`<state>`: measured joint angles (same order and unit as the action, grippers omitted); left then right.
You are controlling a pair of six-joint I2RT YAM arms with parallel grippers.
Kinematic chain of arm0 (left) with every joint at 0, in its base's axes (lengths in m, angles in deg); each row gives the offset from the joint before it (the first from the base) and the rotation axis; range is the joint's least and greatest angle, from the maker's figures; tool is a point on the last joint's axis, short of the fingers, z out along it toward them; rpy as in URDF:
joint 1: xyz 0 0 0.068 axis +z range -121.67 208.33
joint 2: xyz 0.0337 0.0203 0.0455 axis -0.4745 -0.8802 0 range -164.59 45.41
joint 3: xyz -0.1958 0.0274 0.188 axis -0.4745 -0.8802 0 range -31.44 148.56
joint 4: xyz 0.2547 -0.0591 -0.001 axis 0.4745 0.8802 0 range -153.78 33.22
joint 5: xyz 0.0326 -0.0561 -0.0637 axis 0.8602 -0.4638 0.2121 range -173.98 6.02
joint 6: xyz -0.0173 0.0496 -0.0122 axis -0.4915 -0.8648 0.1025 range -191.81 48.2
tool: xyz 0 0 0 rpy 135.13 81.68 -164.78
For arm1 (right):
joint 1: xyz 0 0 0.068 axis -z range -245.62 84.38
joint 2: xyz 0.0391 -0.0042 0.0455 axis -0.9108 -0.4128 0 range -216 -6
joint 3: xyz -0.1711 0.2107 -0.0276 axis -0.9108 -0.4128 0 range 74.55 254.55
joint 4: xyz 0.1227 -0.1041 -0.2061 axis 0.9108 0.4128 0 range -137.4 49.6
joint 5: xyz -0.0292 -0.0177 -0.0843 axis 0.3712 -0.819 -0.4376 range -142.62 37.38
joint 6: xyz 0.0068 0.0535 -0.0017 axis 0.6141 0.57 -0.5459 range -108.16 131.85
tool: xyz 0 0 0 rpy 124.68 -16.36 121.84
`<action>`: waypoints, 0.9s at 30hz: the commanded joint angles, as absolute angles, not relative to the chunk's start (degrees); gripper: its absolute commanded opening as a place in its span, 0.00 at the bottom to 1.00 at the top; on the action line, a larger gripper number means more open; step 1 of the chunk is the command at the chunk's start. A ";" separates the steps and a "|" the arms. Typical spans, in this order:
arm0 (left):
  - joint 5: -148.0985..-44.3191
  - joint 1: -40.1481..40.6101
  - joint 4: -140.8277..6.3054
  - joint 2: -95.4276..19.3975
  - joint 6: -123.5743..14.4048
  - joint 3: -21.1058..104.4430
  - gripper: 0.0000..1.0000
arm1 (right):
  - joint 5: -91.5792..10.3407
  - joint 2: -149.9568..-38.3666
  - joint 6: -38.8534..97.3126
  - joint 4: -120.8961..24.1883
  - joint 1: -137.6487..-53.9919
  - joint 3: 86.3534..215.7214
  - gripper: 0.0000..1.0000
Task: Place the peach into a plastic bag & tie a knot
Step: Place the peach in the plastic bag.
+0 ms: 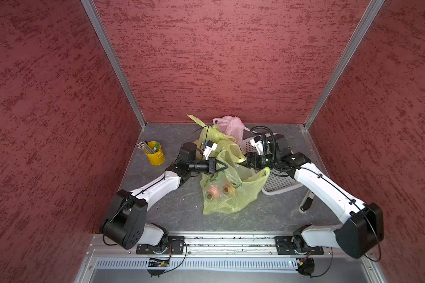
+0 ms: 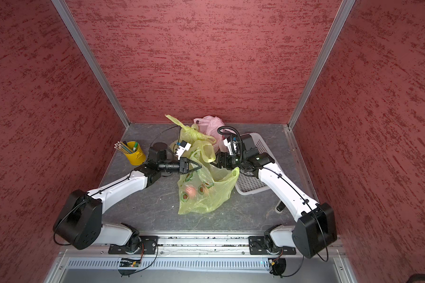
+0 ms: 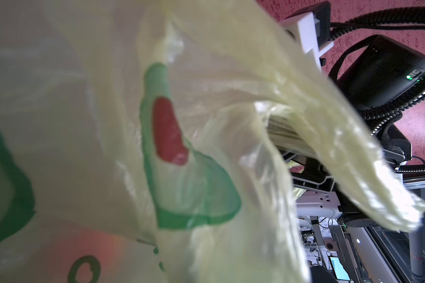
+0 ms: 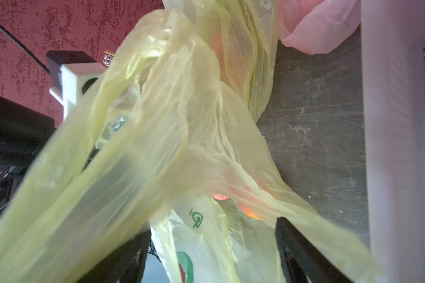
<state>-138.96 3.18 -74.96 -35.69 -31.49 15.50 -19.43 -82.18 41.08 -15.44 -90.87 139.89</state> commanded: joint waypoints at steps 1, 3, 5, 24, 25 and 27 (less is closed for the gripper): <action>-138.43 3.08 -77.32 -35.31 -30.96 15.31 0.00 | -20.84 -78.82 41.82 -16.39 -90.86 139.44 0.79; -138.30 3.13 -77.89 -35.59 -30.67 15.02 0.00 | -22.72 -76.77 41.41 -16.00 -90.89 138.91 0.78; -138.15 3.19 -78.16 -36.00 -30.47 14.90 0.00 | -26.14 -74.83 40.13 -13.86 -90.93 139.04 0.78; -137.56 3.90 -78.27 -37.31 -30.14 15.34 0.00 | -30.18 -64.70 43.80 -8.20 -92.10 144.38 0.67; -137.44 3.90 -78.26 -37.26 -30.13 15.40 0.00 | -30.09 -64.88 45.20 -8.28 -92.46 144.21 0.65; -137.32 3.90 -78.24 -37.03 -30.10 15.38 0.00 | -30.29 -65.02 47.60 -8.16 -93.28 143.76 0.64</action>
<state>-137.82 3.62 -77.12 -36.82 -30.11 15.39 -31.84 -64.85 42.32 -8.38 -92.19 143.39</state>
